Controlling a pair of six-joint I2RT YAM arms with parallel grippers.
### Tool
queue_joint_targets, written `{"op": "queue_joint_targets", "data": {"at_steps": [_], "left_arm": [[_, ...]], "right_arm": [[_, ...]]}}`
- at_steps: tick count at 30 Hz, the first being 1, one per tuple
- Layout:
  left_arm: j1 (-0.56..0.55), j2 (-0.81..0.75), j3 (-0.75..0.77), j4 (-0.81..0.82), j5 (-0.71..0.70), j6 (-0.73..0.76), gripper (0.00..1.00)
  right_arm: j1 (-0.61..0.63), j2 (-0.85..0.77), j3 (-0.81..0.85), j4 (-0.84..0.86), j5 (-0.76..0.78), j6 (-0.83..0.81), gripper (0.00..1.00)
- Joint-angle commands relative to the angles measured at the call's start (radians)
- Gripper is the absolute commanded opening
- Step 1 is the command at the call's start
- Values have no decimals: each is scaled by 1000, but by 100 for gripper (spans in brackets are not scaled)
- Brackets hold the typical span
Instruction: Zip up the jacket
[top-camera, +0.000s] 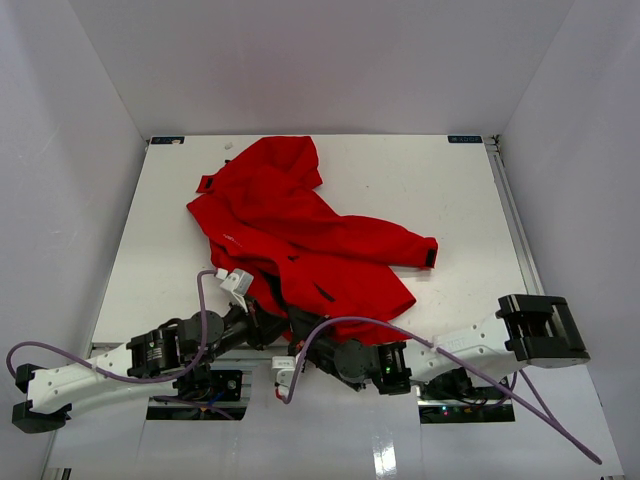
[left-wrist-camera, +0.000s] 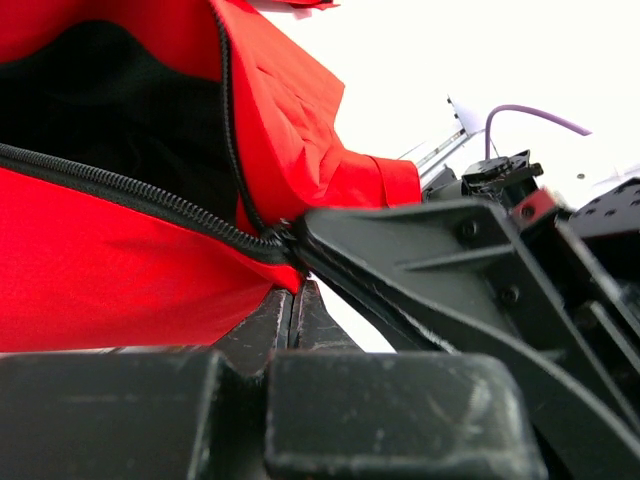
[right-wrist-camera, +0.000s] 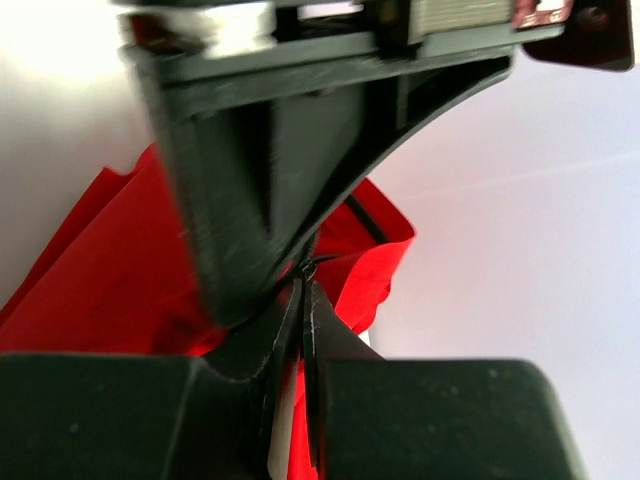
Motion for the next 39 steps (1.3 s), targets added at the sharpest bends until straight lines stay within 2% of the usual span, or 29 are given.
{"op": "queue_joint_targets", "data": {"at_steps": [1, 8, 12, 22, 31, 39], "left_arm": [[-10, 4, -5, 15, 91, 6, 0], [-10, 3, -7, 18, 91, 9, 0], [-12, 3, -11, 21, 95, 10, 0], [-12, 40, -49, 69, 111, 6, 0], [-10, 127, -53, 124, 86, 33, 0], [-11, 244, -37, 195, 42, 67, 0]], "right_arm": [[-77, -61, 92, -14, -70, 33, 8], [-143, -60, 163, -99, -188, 95, 8], [-219, -11, 283, -177, -210, 153, 8], [-405, 94, 517, -385, -373, 311, 8], [-661, 206, 712, -433, -486, 425, 8], [-877, 379, 923, -419, -585, 473, 8]]}}
